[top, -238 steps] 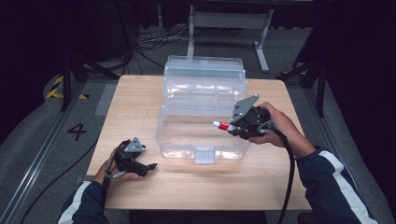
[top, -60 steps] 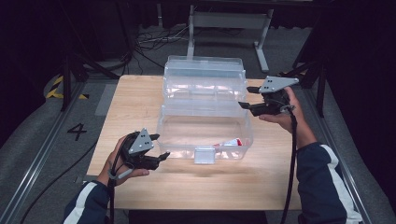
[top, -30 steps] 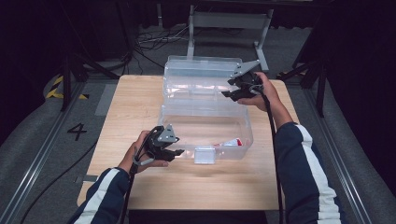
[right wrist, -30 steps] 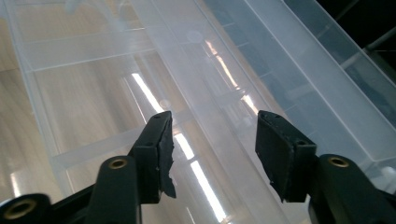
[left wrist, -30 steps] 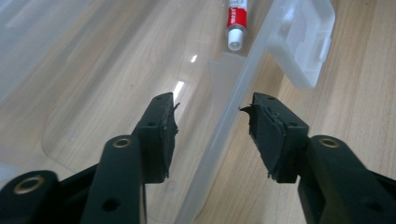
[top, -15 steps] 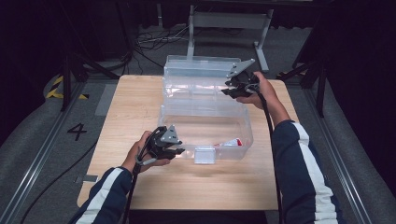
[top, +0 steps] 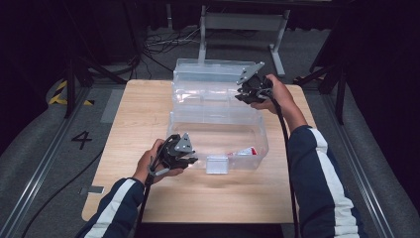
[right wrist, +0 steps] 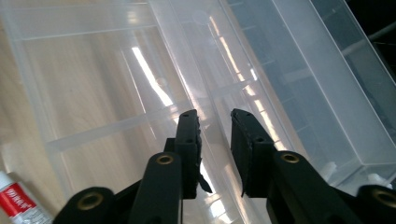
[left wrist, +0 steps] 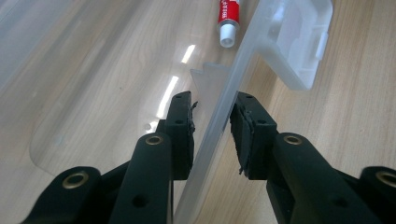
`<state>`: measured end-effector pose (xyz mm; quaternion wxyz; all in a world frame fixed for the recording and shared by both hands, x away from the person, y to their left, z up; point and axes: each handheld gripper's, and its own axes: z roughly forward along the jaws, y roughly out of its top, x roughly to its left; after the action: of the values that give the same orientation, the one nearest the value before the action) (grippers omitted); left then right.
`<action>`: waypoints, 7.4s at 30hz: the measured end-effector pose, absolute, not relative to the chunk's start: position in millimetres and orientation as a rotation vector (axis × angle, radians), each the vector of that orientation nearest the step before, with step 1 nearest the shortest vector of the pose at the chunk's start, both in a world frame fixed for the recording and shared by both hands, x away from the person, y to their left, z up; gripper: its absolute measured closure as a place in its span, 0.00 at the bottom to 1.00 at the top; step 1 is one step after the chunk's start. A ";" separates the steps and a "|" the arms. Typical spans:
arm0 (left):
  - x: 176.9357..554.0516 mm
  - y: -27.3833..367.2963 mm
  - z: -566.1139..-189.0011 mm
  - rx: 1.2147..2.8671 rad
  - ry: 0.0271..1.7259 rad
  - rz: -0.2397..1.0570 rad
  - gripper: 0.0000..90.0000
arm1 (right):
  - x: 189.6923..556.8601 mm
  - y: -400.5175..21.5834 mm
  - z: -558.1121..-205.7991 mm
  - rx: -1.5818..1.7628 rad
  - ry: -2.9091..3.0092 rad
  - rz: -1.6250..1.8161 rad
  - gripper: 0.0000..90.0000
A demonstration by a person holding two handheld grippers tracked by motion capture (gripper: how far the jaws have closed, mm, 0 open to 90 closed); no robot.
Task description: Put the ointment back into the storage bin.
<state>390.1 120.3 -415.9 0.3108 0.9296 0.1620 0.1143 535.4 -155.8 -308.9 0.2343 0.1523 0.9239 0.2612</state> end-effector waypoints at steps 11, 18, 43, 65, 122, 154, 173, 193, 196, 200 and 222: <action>389.5 119.1 -416.6 2.448 0.462 0.294 0.76 | 529.5 -158.8 -303.4 0.386 2.572 0.735 0.89; 388.6 118.7 -417.0 2.439 0.481 0.294 0.74 | 517.7 -158.3 -298.5 0.327 2.587 0.743 0.92; 393.7 108.3 -419.5 2.399 0.570 0.344 0.68 | 490.8 -162.8 -298.2 0.246 2.558 0.772 0.92; 410.9 103.4 -420.5 2.387 0.569 0.341 0.67 | 490.8 -166.8 -302.0 0.279 2.534 0.789 0.91; 400.1 105.0 -421.2 2.311 0.553 0.413 0.64 | 453.5 -180.5 -323.2 0.347 2.458 0.939 0.85; 392.4 173.0 -392.1 2.215 0.571 0.436 0.54 | 445.4 -186.2 -333.1 0.368 2.452 1.026 0.83; 415.5 208.5 -389.3 2.149 0.640 0.482 0.89 | 445.5 -186.9 -334.0 0.364 2.454 1.034 0.83; 478.0 204.3 -352.3 1.920 0.731 0.533 1.00 | 441.5 -187.8 -337.8 0.365 2.491 1.051 0.83; 483.5 197.2 -344.3 1.891 0.747 0.530 1.00 | 439.6 -187.0 -338.7 0.363 2.484 1.044 0.84; 489.0 190.7 -338.2 1.891 0.748 0.545 1.00 | 438.5 -187.4 -339.5 0.359 2.485 1.042 0.84; 490.8 181.6 -326.2 1.907 0.718 0.558 1.00 | 427.0 -199.2 -335.9 0.359 2.457 1.020 0.87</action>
<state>490.8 181.6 -326.2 0.4921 0.7857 0.2960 0.2300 427.0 -199.2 -335.9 0.2269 0.1303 0.8914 0.3701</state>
